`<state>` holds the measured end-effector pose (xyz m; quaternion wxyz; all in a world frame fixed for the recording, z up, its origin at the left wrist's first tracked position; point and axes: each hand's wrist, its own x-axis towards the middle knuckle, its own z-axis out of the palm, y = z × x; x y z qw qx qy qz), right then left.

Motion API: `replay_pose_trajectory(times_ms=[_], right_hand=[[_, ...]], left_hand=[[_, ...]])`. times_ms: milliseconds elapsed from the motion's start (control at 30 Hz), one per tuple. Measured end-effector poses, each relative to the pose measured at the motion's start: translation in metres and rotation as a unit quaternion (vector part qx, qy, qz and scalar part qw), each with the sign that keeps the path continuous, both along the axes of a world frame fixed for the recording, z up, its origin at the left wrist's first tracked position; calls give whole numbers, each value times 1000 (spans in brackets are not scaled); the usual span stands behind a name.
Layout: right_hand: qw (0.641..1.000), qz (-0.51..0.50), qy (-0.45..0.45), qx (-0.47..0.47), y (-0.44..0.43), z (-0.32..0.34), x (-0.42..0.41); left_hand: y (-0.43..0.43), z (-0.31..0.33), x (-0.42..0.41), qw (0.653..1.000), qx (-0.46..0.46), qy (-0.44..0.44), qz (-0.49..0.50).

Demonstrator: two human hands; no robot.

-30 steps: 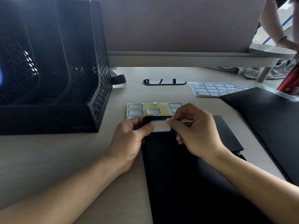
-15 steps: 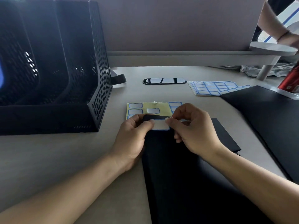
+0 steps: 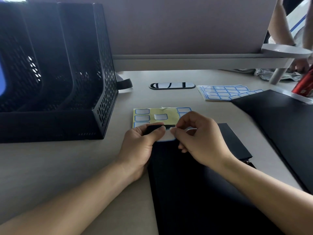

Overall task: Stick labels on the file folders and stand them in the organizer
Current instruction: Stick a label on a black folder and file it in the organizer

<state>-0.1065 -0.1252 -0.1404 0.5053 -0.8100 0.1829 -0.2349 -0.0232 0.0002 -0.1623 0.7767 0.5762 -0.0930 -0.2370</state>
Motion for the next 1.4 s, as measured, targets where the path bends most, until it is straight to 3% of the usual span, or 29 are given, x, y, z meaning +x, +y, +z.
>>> replay_pose_trajectory(times_ms=[67, 233, 367, 600, 733, 933, 1200, 1400], right_hand=[[999, -3, 2, -37, 1, 1, -1], [971, -48, -27, -231, -3, 0, 1], [960, -28, 64, -270, -7, -2, 3], [981, 12, 90, -172, -15, 3, 10], [993, 29, 60, -100, -17, 2, 15], [994, 12, 58, -92, -18, 1, 15], [983, 56, 122, -121, -21, 4, 9], [992, 27, 84, -85, -26, -4, 14]], left_hand=[[0, -1, 0, 1000, -2, -9, 1], [1, -4, 2, 999, -3, -35, -2], [3, -5, 3, 998, -24, -55, -22], [3, -6, 3, 997, -41, -52, -37], [5, -7, 3, 994, -32, -90, -62], [7, -10, 3, 983, 39, -163, -78], [10, -5, 9, 988, 15, -72, -135], [15, -6, 11, 976, -29, -61, -206]])
